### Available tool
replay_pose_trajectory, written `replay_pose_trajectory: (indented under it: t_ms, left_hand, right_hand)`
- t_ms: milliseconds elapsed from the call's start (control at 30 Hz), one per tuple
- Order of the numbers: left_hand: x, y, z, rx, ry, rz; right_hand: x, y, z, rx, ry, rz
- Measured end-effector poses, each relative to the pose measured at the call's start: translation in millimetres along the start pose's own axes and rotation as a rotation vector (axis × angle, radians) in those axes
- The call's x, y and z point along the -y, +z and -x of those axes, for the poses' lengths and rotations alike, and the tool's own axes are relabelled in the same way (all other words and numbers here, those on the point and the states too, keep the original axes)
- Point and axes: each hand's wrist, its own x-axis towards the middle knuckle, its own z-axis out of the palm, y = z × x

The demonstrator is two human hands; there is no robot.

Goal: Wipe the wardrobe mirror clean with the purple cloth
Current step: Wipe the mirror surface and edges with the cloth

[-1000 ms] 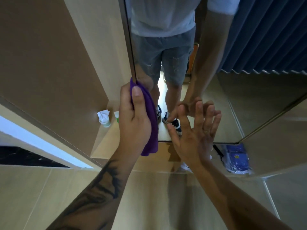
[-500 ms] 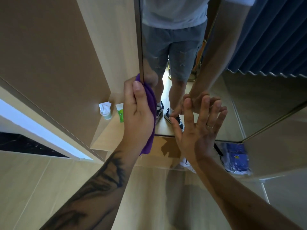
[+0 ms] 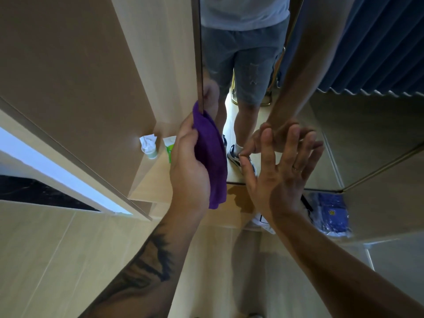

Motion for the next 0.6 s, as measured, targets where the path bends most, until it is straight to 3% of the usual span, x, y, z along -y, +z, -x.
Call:
replay_pose_trajectory:
  t_ms: [167, 300, 500, 600]
  left_hand:
    - [52.1, -23.2, -3.9, 0.005, -0.033, -0.343]
    - [59.4, -31.6, -1.7, 0.045, -0.095, -0.367]
    - [6.0, -5.6, -4.3, 0.064, 0.221, -0.418]
    - [20.7, -5.0, -9.0, 0.064, 0.215, -0.426]
  right_hand:
    - [2.6, 1.6, -3.0, -0.002, 0.008, 0.009]
    - [2.9, 3.4, -3.3, -0.017, 0.024, -0.001]
    - [1.3, 2.8, -1.9, 0.006, 0.024, 0.0]
    - [4.2, 3.0, -3.3, -0.007, 0.038, -0.002]
